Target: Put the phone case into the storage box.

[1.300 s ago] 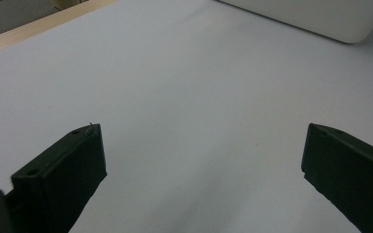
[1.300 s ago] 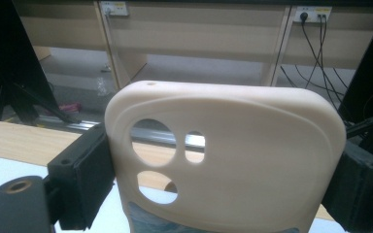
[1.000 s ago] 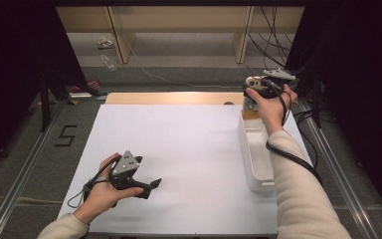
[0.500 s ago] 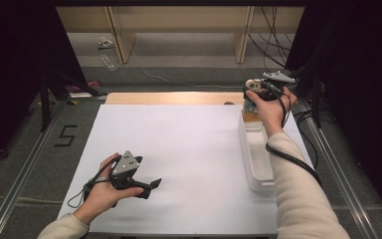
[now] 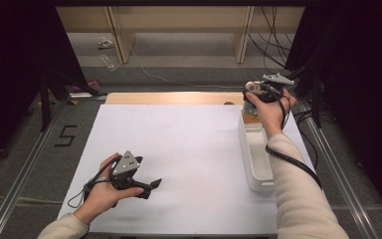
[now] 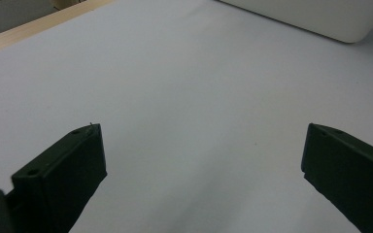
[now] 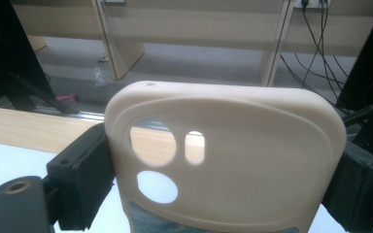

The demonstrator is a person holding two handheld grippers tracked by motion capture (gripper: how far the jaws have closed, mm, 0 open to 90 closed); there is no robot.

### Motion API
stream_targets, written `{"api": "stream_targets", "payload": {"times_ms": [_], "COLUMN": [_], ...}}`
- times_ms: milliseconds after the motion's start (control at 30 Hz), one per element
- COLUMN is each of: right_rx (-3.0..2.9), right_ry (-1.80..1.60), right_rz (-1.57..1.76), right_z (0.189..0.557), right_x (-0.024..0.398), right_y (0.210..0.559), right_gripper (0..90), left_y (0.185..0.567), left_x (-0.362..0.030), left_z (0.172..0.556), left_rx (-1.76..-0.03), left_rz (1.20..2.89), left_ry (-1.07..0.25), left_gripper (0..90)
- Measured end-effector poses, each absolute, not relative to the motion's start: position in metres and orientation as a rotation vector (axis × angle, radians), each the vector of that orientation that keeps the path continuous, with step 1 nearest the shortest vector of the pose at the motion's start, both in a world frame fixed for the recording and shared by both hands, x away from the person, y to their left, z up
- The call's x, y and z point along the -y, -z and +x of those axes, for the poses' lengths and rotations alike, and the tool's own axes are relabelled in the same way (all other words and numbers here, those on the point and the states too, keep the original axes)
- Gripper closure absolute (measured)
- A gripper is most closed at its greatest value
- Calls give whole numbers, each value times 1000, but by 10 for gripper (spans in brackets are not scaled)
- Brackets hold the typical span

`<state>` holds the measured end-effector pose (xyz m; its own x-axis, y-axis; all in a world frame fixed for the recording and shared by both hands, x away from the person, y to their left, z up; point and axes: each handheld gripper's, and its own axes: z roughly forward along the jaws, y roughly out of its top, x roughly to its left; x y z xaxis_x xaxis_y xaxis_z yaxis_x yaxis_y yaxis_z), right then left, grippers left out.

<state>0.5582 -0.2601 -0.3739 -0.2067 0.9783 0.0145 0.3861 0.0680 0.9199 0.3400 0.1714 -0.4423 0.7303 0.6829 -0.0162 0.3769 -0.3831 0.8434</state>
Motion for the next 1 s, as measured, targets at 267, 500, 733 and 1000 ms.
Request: {"api": "stream_targets", "payload": {"times_ms": [267,500,733,1000], "right_rx": [-1689,-1691,-1700,-1709], "right_ry": [-1114,-1111,-1106,-1100], "right_rz": [1379,1390,1393,1389], "right_z": [558,557,557,556], "right_x": [261,261,262,261], "right_y": [378,383,386,389], "right_gripper": [125,124,124,123], "left_y": [443,443,443,443], "left_x": [-171,-171,-171,-171], "left_z": [340,340,340,340], "left_rx": [-804,-805,-805,-805], "left_rz": [2013,2014,2014,2015], "left_ry": [-417,-417,-416,-415], "left_gripper": [18,18,18,18]}}
